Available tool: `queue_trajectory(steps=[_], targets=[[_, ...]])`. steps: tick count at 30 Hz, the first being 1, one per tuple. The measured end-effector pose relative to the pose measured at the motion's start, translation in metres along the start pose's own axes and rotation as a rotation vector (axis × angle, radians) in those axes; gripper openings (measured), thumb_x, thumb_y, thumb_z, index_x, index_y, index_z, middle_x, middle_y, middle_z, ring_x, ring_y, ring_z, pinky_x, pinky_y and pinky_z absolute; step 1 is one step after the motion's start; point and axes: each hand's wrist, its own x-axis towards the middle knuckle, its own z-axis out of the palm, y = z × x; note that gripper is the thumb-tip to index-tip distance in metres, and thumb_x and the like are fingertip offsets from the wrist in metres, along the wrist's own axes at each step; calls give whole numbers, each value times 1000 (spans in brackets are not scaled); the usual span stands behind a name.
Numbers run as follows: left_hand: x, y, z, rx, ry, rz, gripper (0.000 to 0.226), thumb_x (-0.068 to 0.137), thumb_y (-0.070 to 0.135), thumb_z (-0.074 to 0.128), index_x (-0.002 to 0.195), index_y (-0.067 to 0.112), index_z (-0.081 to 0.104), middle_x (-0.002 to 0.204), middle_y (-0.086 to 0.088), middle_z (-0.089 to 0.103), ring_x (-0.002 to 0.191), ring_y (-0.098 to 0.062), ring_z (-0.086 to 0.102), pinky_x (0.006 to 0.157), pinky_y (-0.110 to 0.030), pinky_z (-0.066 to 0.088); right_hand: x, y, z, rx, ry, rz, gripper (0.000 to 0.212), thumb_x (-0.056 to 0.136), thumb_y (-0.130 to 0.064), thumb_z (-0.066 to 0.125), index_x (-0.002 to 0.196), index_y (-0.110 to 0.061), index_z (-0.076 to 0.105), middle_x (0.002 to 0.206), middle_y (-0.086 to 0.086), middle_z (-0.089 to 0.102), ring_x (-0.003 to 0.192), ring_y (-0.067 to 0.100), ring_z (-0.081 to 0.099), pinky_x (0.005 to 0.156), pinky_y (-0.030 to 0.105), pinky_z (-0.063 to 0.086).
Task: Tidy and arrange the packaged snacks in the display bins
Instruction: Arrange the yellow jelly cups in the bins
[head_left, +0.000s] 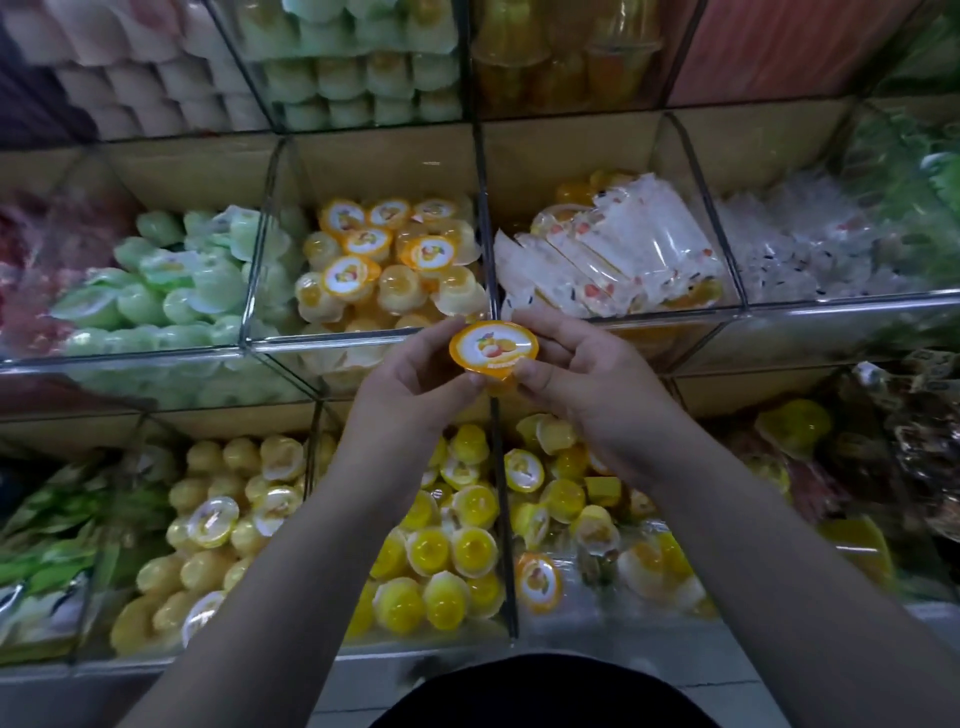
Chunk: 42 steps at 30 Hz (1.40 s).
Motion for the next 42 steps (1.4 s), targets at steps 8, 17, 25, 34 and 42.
queue_trajectory(steps=[8,17,25,34,42], targets=[[27,18,-61,132,55,36,41,82,2,72,107,35,67,97,9,74,92,-5,67,75,-21,51,35,6,59,-43,130,-18,42,87,-6,67,125,-21,59,117,-1,70,113,13,63,101,40,49],[69,29,-87,124,35,-57,36,80,13,67,112,30,69,118,3,69,112,-13,64,101,-35,48,79,0,80,-223,257,-76,33,90,-8,65,120,-22,63,111,-6,68,102,8,66,84,27,56],[112,25,-78,76,63,-174,29,95,6,55,121,14,65,111,-5,69,103,-17,66,86,-26,52,121,-11,71,-447,291,42,29,97,-29,55,125,-27,62,129,-7,59,117,11,55,94,29,49],[139,25,-77,289,23,-330,10,92,15,60,93,15,70,111,-11,67,104,-21,63,95,-35,53,153,-8,71,-439,222,213,46,100,-49,41,126,-17,60,110,-5,64,101,11,58,73,22,47],[142,25,-78,350,-30,-387,12,91,19,62,85,13,71,108,-17,69,107,-30,63,100,-43,50,155,-6,69,-546,167,250,42,100,-47,43,119,-17,64,96,-12,60,82,-4,51,63,16,37]])
